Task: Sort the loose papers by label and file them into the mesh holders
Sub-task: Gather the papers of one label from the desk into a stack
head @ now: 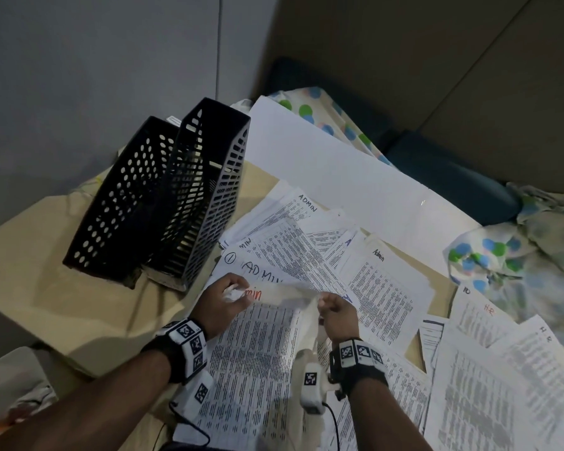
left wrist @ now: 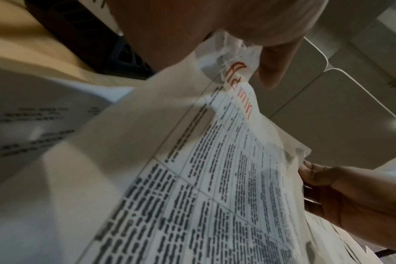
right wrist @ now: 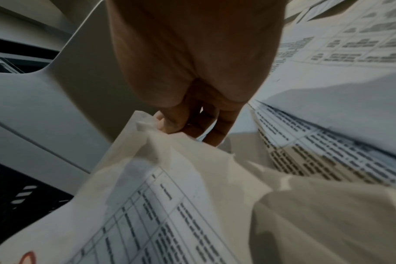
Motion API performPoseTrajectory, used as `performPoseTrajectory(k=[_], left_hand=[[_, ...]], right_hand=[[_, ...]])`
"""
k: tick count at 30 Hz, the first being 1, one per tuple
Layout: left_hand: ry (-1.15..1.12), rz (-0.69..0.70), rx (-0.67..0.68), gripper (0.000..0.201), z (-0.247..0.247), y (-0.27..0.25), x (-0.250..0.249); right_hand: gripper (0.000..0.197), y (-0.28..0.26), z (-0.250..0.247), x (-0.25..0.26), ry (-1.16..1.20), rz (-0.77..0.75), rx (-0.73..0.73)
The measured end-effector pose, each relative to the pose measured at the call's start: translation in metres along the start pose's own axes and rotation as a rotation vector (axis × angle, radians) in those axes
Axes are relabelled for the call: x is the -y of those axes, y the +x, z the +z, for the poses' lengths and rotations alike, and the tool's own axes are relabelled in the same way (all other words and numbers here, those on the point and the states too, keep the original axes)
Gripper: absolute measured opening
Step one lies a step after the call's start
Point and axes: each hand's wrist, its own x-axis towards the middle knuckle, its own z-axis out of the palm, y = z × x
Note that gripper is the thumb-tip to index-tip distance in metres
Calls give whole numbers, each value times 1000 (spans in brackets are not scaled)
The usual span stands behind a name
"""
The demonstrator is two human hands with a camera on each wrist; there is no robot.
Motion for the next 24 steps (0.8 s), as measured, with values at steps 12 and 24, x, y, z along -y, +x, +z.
performPoseTrajectory(k=[12,24], left_hand=[[-44,23,-56,33,4,3,-8],[73,-82,82,54,9,-2,-5]], right_hand=[[69,-19,14,-6,-132,-189,120],[59,-6,10,15,-254,-241,74]])
